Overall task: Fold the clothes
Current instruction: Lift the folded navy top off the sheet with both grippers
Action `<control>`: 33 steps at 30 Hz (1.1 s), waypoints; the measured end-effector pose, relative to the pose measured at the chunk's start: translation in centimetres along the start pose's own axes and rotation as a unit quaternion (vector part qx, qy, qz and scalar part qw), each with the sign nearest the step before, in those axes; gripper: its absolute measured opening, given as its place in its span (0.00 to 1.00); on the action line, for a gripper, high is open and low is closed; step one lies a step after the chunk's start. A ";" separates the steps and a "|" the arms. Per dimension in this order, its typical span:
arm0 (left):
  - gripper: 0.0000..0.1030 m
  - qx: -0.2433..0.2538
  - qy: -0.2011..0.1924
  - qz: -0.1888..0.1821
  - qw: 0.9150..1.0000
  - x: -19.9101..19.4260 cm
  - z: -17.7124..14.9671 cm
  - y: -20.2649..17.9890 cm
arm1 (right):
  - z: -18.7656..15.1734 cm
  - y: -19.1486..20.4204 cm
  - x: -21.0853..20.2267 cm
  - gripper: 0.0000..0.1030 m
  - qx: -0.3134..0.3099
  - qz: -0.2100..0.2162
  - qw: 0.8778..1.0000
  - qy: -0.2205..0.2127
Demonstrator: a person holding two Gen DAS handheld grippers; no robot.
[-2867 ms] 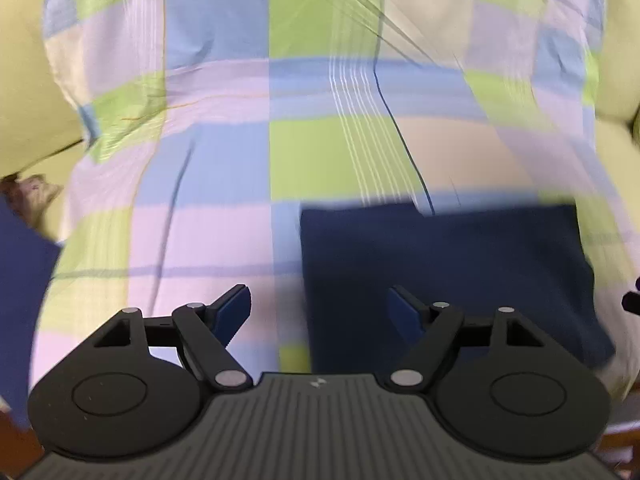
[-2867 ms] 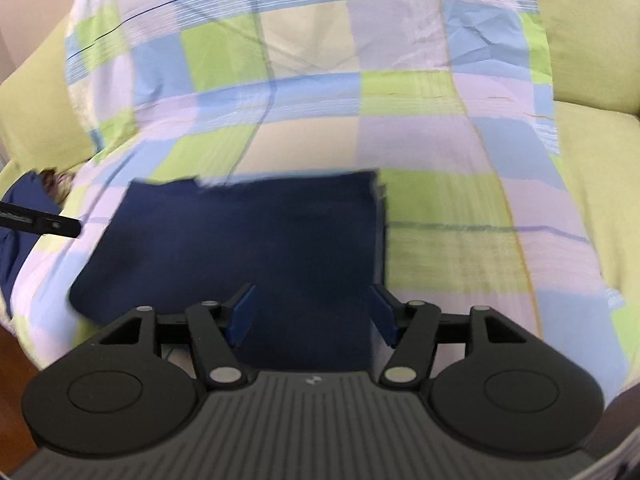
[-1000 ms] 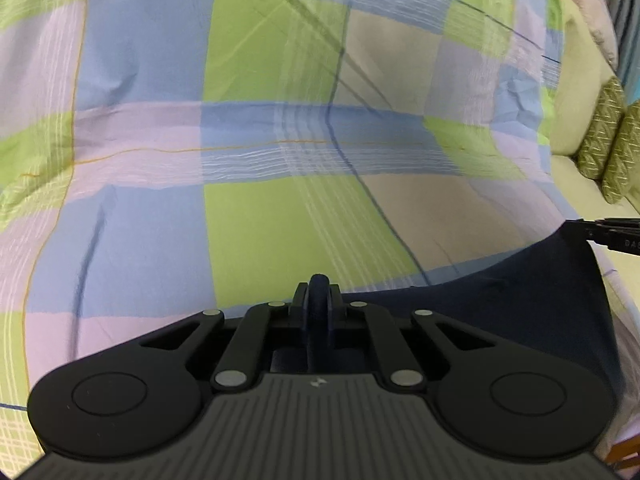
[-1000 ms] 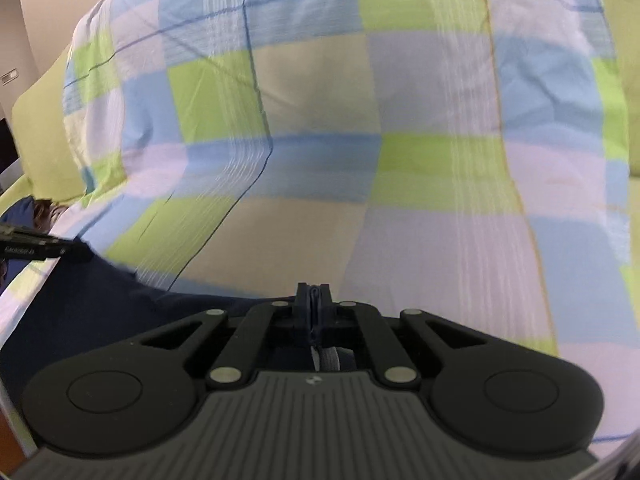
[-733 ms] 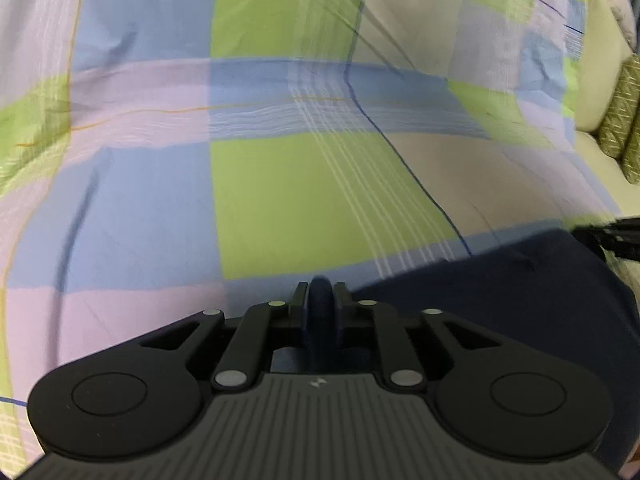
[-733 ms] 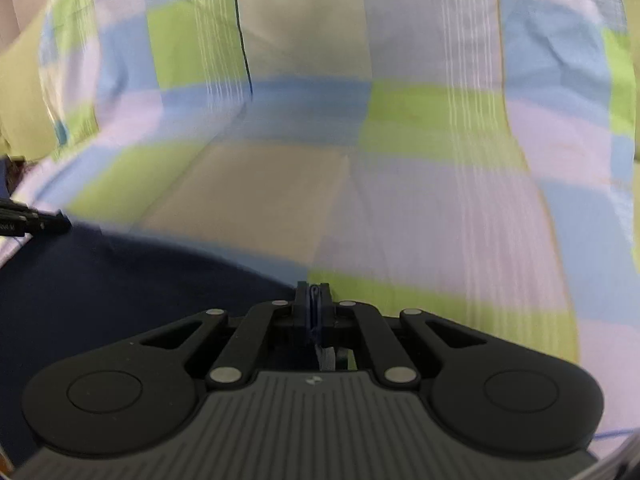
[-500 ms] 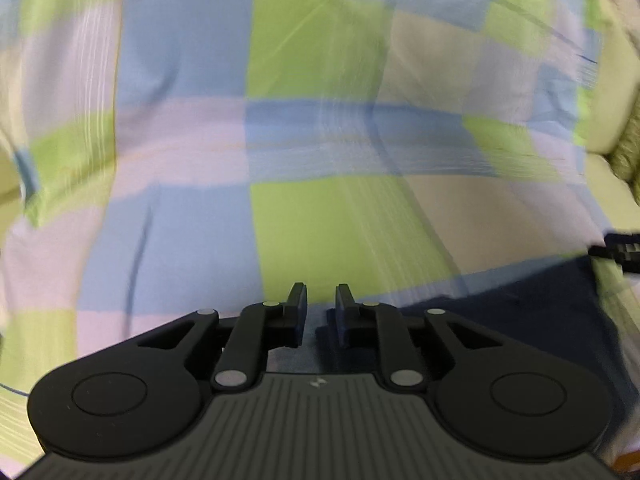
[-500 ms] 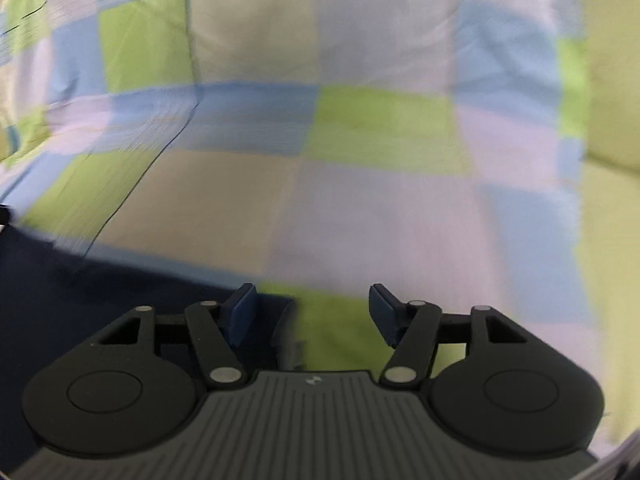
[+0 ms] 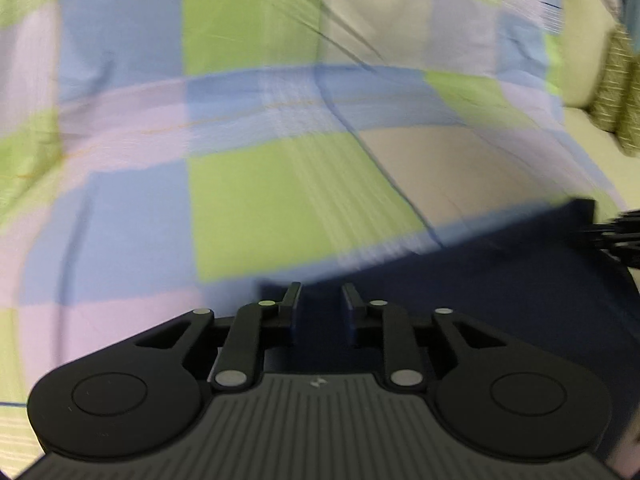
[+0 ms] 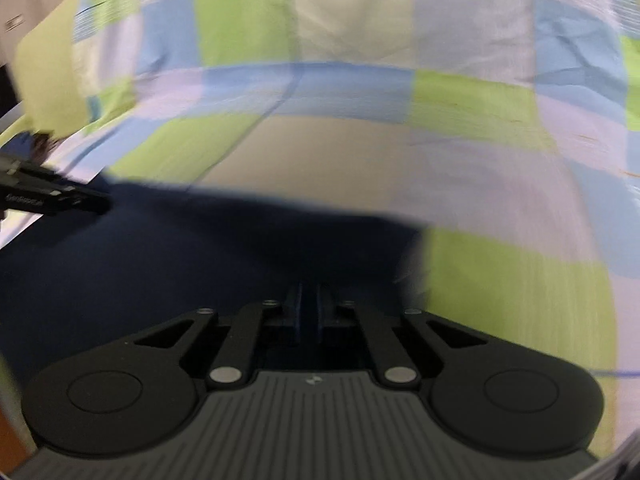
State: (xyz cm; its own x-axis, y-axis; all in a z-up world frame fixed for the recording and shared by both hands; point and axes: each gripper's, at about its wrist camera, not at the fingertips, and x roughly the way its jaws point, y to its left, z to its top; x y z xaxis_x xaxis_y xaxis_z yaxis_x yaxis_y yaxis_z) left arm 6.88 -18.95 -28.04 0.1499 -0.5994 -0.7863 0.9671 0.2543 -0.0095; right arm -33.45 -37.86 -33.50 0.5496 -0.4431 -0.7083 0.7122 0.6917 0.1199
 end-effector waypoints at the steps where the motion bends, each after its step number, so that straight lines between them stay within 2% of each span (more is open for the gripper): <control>1: 0.22 0.001 -0.004 0.004 1.000 -1.2 0.0 0.1 | 0.5 -0.4 -0.4 0.12 0.007 -0.015 1.000 -0.002; 2: 0.22 0.002 -0.007 0.007 1.000 -2.7 -0.2 0.0 | 0.7 -0.6 -1.4 0.18 0.013 -0.027 1.000 -0.008; 3: 0.22 0.005 -0.012 0.009 1.000 -4.4 -0.7 -0.3 | 0.8 -0.7 -2.4 0.18 0.018 -0.036 0.999 -0.015; 6: 0.29 0.026 -0.023 0.010 0.999 -9.9 -4.6 -2.6 | 0.1 1.2 -7.3 0.20 0.009 -0.012 0.999 -0.044; 8: 0.29 0.024 -0.020 0.004 0.999 -11.9 -7.9 -4.3 | -1.6 4.0 -10.6 0.21 -0.017 0.019 0.998 -0.060; 11: 0.29 0.014 -0.003 0.006 1.000 -11.2 -11.9 -5.7 | -4.2 6.9 -11.9 0.21 -0.044 0.044 0.997 -0.050; 13: 0.33 -0.002 0.000 0.015 1.000 -8.9 -13.1 -5.5 | -5.9 8.2 -11.0 0.21 -0.063 0.047 0.996 -0.031; 15: 0.35 -0.026 -0.011 0.013 1.000 -6.9 -13.6 -5.0 | -7.9 8.6 -8.2 0.24 -0.079 0.038 0.996 0.001; 17: 0.34 -0.038 -0.019 0.005 0.999 -6.5 -13.1 -4.4 | -8.1 8.4 -7.1 0.34 -0.074 0.029 0.997 -0.003; 19: 0.34 -0.029 -0.017 0.002 0.999 -7.6 -12.6 -4.0 | -7.1 8.8 -7.8 0.35 -0.076 0.014 0.997 -0.010; 21: 0.37 -0.026 -0.012 0.005 1.000 -9.1 -12.6 -3.4 | -6.6 10.1 -8.9 0.38 -0.107 0.002 0.994 -0.021; 23: 0.43 -0.044 0.004 0.020 0.999 -11.3 -12.6 -1.5 | -6.6 13.5 -10.6 0.56 -0.179 0.014 0.983 -0.043; 25: 0.49 -0.069 0.029 0.030 0.997 -12.1 -12.8 0.1 | -7.1 18.1 -11.2 0.62 -0.260 0.048 0.962 -0.059; 26: 0.57 -0.081 0.043 0.034 0.995 -12.3 -12.9 0.8 | -7.2 20.0 -11.0 0.67 -0.296 0.058 0.951 -0.065; 27: 0.62 -0.097 0.059 0.036 0.993 -12.3 -13.0 1.5 | -7.4 20.9 -10.7 0.70 -0.314 0.059 0.945 -0.068; 29: 0.65 -0.139 0.098 0.029 0.985 -11.9 -13.3 3.4 | -8.9 25.4 -8.5 0.70 -0.419 0.051 0.903 -0.080; 30: 0.66 -0.160 0.115 0.023 0.980 -11.6 -13.4 4.2 | -9.5 26.5 -7.6 0.70 -0.451 0.043 0.887 -0.087; 31: 0.66 -0.180 0.127 0.014 0.975 -11.2 -13.4 4.8 | -10.9 28.4 -5.9 0.70 -0.510 0.021 0.854 -0.098; 32: 0.67 -0.203 0.137 0.001 0.969 -10.8 -13.3 5.4 | -11.3 28.7 -5.6 0.68 -0.523 0.015 0.846 -0.099; 33: 0.67 -0.231 0.146 -0.016 0.962 -10.4 -13.3 6.1 | -12.2 29.4 -4.3 0.65 -0.556 -0.003 0.825 -0.101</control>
State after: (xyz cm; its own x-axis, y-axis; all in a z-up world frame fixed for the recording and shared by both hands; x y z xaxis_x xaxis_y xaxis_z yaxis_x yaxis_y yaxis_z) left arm 8.50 -1.11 -28.12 -0.0079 -0.3911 -0.9203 0.7658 0.5894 -0.2571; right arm -20.20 -8.67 -35.37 0.6897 -0.4564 -0.5622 -0.0633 0.7354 -0.6747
